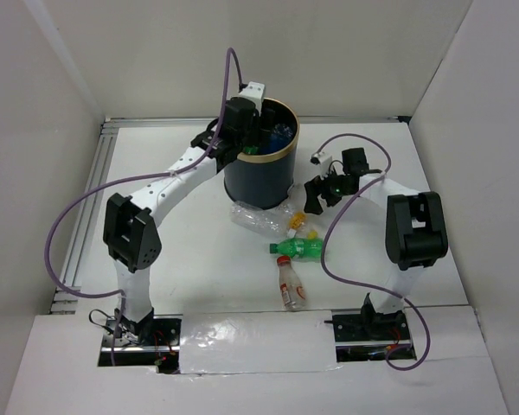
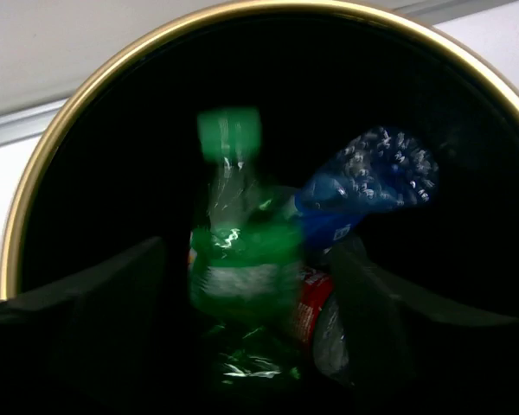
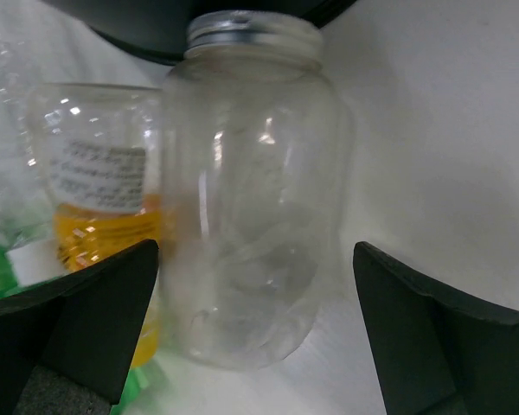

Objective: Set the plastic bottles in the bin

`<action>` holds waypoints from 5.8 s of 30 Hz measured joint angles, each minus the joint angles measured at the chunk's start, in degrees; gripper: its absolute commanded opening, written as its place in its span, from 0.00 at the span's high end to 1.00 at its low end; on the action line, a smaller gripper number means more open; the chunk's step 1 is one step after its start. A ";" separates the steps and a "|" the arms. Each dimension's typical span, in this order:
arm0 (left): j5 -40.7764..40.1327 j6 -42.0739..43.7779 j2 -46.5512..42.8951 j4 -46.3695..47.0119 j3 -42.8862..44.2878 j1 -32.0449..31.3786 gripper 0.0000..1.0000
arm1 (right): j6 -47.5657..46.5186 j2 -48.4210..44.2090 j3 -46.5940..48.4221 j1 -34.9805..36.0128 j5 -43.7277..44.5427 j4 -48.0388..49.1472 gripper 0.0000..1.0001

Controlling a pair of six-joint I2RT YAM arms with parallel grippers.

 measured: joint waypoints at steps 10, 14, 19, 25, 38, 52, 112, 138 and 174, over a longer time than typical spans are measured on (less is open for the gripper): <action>-0.98 0.55 -11.21 -1.20 -5.11 -5.92 0.13 | 0.02 1.51 0.04 0.42 3.37 3.91 0.68; 0.59 -3.39 -29.00 -1.70 -20.09 -14.51 0.47 | -2.93 -0.24 0.37 -1.99 -1.20 0.17 0.89; 3.10 -16.61 -46.25 -2.93 -38.62 -22.38 0.34 | -7.93 -10.84 1.18 -10.01 -7.80 -9.73 0.95; 9.75 -33.11 -40.09 -1.99 -50.45 -21.79 0.01 | -9.09 -22.51 16.81 -12.24 -14.03 -11.63 0.93; 20.68 -50.64 -15.26 2.67 -46.99 -23.63 0.01 | 1.99 -4.70 36.85 9.68 -11.28 3.96 0.61; 22.73 -51.80 -5.01 2.25 -42.07 -25.64 0.85 | 9.18 -3.78 34.88 9.14 -5.99 4.31 0.00; 3.50 -63.87 -32.09 -2.49 -57.02 -6.49 0.05 | -39.89 -40.59 1.92 0.07 -10.12 -23.21 0.88; 15.98 -86.25 -6.91 16.63 -50.64 -4.44 0.39 | -10.80 -11.93 28.41 11.04 -3.02 -2.51 0.00; -8.85 -35.50 -14.88 8.44 -9.16 -1.81 0.47 | -2.64 -1.29 -2.40 -4.66 -2.19 5.11 0.00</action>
